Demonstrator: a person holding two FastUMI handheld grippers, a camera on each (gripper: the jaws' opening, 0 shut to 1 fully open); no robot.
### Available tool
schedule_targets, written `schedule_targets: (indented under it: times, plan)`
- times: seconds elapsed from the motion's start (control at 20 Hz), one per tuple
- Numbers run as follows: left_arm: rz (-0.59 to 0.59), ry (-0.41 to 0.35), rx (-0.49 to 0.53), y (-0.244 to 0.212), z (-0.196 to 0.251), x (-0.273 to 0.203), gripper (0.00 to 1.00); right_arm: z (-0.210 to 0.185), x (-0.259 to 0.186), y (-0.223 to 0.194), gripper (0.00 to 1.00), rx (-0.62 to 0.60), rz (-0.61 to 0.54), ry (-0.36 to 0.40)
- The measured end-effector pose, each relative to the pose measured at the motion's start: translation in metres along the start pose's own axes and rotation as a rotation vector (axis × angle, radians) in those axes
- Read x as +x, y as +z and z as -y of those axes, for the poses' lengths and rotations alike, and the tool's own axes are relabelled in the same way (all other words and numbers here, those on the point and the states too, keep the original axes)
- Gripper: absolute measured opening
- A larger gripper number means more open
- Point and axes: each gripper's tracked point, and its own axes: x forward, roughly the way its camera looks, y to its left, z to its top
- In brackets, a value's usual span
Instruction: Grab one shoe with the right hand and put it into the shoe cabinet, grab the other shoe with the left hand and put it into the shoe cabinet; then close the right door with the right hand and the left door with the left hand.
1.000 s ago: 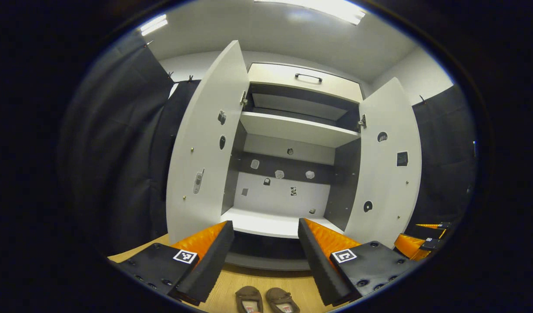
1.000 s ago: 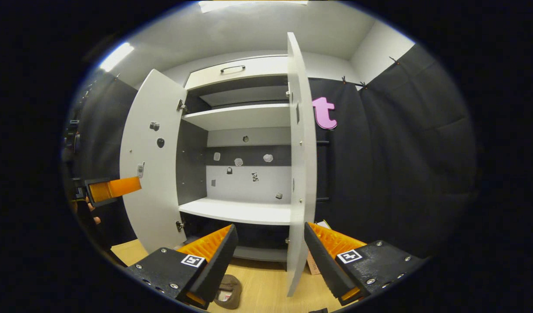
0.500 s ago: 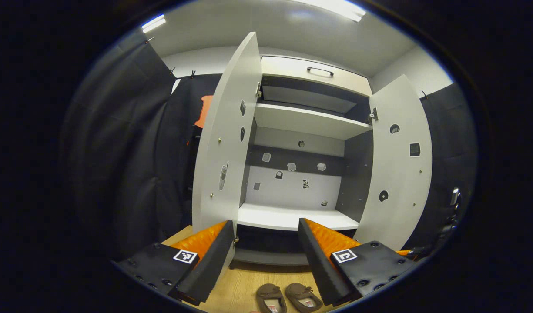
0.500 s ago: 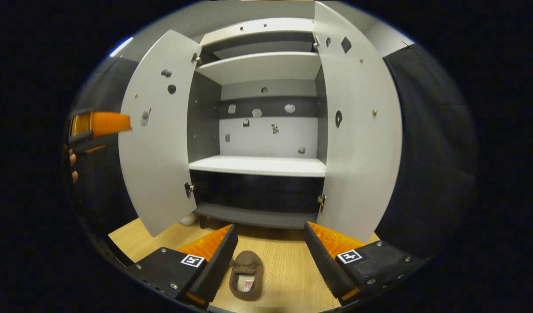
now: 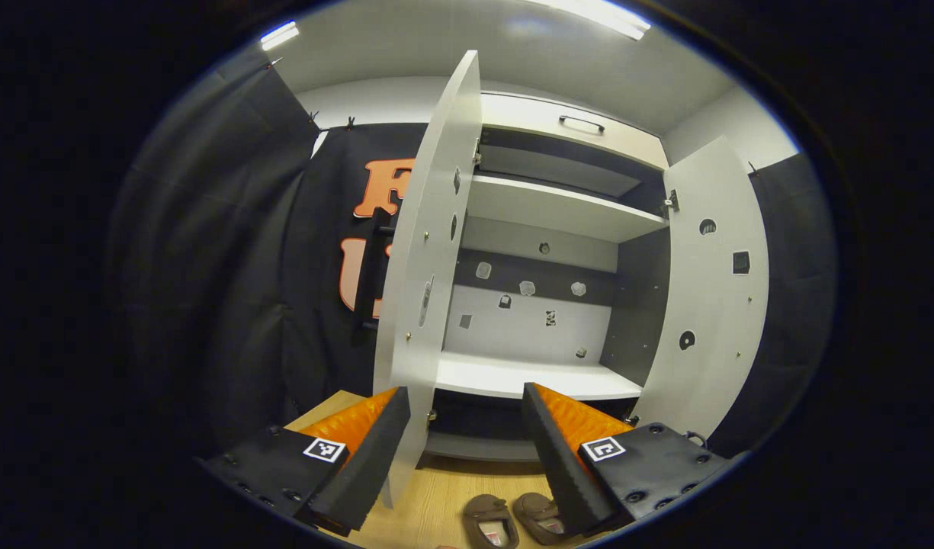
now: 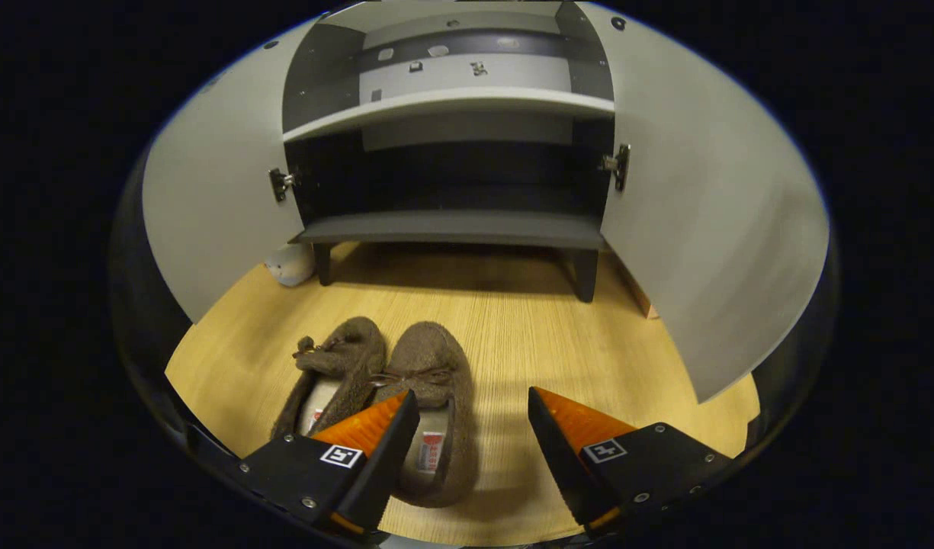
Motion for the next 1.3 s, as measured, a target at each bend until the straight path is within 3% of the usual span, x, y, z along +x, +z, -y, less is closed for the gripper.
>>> schedule_targets:
  times: [0.2,0.3,0.4,0.5,0.55,0.65,0.75,0.85,1.3]
  plan:
    - [0.005,0.015,0.021,0.002,-0.006,-0.004,0.96,-0.008,0.018,-0.020,0.69,0.038,-0.076,0.030]
    - [0.008,0.009,0.027,0.004,-0.005,-0.003,0.96,-0.013,0.025,-0.027,0.50,0.055,-0.111,0.035]
    - [0.012,-0.002,0.032,0.006,-0.003,-0.002,0.96,-0.012,0.032,-0.033,0.42,0.071,-0.138,0.012]
    - [0.016,-0.009,0.044,0.008,-0.001,-0.001,0.96,-0.007,0.033,-0.032,0.26,0.116,-0.143,-0.017]
    - [0.018,-0.012,0.049,0.008,-0.001,0.001,0.96,-0.007,0.032,-0.029,0.13,0.147,-0.142,-0.021]
    - [0.021,-0.020,0.050,0.008,0.003,0.003,0.96,-0.007,0.022,-0.019,0.04,0.185,-0.138,-0.032]
    - [0.024,-0.029,0.046,0.007,0.006,0.007,0.99,-0.009,0.006,0.000,0.03,0.224,-0.108,-0.034]
    - [0.027,-0.036,0.039,0.007,0.009,0.012,0.94,-0.016,-0.015,0.035,0.03,0.260,-0.064,-0.014]
    - [0.018,-0.016,0.037,-0.007,-0.002,0.028,0.96,-0.055,-0.092,0.253,0.03,0.206,0.202,0.094]
